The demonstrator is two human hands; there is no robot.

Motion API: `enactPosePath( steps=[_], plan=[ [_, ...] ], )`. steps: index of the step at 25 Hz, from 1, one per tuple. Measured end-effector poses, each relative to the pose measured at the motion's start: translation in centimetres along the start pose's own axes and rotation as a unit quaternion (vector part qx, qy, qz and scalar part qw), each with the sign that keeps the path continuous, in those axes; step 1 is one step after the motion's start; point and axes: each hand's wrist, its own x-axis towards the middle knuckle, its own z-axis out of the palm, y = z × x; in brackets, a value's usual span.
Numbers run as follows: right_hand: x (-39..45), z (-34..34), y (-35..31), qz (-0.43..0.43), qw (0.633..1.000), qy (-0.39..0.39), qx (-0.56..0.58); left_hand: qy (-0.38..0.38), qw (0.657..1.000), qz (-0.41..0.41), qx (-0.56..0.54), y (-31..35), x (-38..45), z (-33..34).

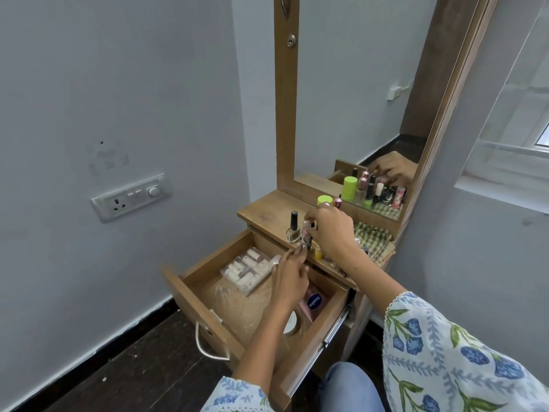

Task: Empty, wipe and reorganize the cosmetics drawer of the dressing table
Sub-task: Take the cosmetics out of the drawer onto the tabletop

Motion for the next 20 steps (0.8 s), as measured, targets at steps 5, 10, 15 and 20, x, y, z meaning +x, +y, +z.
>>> enactPosePath(
  steps=[5, 10, 15, 20],
  plan=[
    [-3.7, 0.4, -0.9, -0.070, 0.992, 0.059, 0.088, 0.029, 0.998, -0.018, -0.052, -2.3, -1.4, -1.5],
    [-7.8, 5.5, -2.0, -0.020, 0.987, -0.156, 0.032, 0.062, 0.997, -0.046, -0.022, -5.7, -3.1, -3.2],
    [-8.3, 9.3, -2.0, 0.057, 0.960, -0.271, -0.049, 0.050, 0.996, -0.045, 0.055, -6.6, -4.0, -2.5],
    [-8.2, 10.5, -2.0, 0.084, 0.960, -0.262, -0.044, 0.075, 0.994, -0.032, 0.069, -7.0, -4.0, -2.1]
  ],
)
